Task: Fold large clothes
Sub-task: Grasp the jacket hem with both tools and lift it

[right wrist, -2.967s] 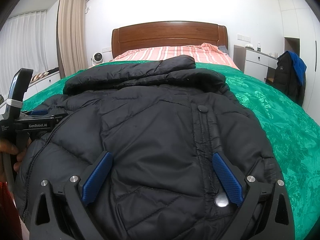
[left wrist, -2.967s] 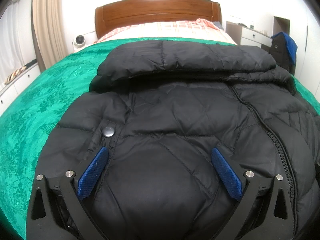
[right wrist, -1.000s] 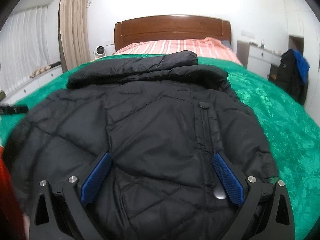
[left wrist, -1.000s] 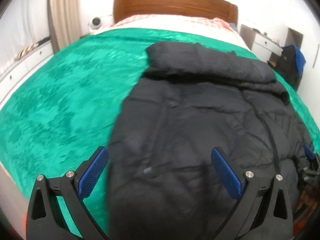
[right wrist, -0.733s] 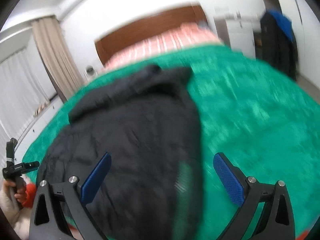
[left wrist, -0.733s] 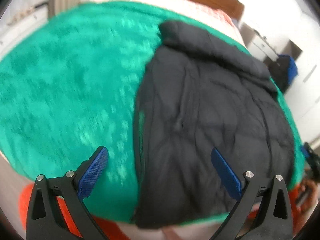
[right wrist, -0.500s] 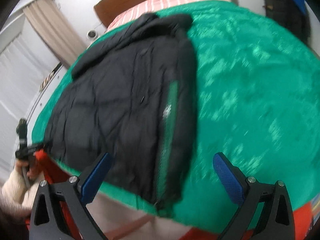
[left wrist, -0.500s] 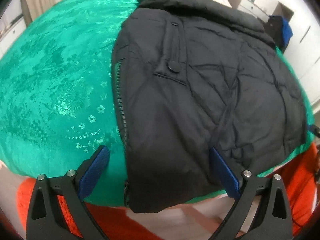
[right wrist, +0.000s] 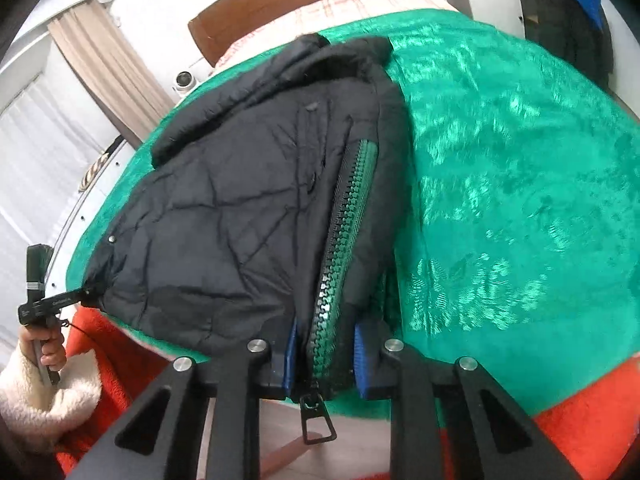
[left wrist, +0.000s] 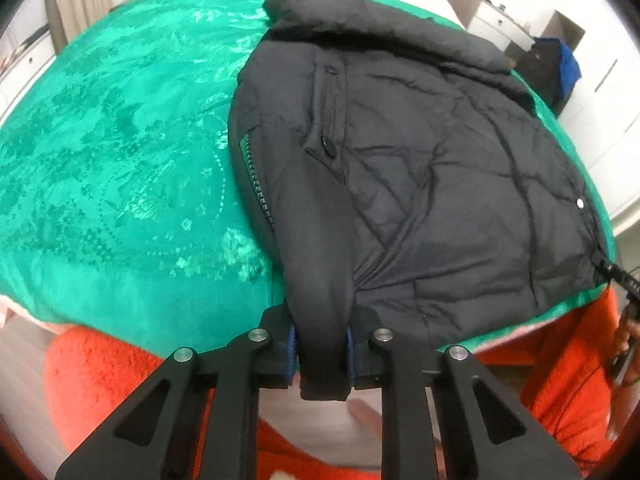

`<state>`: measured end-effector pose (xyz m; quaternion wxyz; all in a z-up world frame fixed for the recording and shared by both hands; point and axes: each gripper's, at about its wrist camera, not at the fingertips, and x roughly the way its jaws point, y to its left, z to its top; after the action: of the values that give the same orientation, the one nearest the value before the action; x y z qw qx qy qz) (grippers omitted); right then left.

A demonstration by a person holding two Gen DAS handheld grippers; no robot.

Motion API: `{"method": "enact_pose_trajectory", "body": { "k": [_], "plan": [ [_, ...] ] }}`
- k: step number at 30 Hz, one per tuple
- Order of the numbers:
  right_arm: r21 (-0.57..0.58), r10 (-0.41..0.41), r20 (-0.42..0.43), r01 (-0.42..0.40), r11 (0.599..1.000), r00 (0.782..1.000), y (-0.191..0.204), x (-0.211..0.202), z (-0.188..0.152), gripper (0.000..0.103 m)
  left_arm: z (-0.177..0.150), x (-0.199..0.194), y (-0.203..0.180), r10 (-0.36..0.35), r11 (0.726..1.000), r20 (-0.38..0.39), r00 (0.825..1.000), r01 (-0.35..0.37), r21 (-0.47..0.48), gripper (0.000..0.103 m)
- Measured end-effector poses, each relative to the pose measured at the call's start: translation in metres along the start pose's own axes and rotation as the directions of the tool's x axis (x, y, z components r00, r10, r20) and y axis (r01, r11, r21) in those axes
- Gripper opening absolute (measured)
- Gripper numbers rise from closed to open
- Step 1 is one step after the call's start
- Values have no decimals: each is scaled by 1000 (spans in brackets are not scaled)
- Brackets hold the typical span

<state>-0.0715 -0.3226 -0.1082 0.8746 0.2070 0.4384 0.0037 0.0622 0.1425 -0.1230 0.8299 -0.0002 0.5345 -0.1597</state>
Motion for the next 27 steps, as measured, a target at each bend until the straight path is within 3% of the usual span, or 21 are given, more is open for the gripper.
{"method": "enact_pose_trajectory", "body": {
  "k": [5,11,18,22,27],
  "plan": [
    [-3,27,-36,-27,1000,999,-4,-25,-12,20,-32,-22,-1,-20,999,-37,999,21,30,17],
    [14,55,-123,-54,998,991,5,-36,-38,20,-62,-43,10,-43,999,-78,996,43,-1,17],
    [42,111,-199,-105,994,974,10,-52,-55,19,-71,-68,14,-76,997,-113,991,74,-22,15],
    [140,255,-121,-238,961,959,2,-74,-34,18,-49,-106,27,-205,973,-14,979,202,-113,13],
    [100,353,51,-357,929,934,-1,-91,50,18,25,-147,30,-326,934,182,928,346,-93,13]
  ]
}}
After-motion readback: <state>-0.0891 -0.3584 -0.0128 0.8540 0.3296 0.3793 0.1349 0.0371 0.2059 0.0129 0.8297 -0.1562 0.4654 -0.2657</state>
